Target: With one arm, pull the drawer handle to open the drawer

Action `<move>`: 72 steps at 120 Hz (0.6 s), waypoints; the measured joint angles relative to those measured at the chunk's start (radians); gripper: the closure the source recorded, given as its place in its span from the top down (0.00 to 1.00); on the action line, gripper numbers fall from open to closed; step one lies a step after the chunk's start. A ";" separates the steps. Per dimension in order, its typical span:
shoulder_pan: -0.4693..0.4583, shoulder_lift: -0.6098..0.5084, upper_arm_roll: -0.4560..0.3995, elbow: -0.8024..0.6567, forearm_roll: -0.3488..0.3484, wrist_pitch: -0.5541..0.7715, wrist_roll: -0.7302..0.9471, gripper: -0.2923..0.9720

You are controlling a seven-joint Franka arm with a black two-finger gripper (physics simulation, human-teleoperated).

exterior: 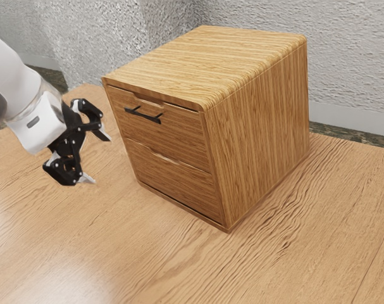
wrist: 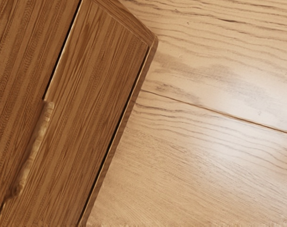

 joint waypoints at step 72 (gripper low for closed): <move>-0.476 0.180 0.442 0.138 0.176 0.231 0.182 0.77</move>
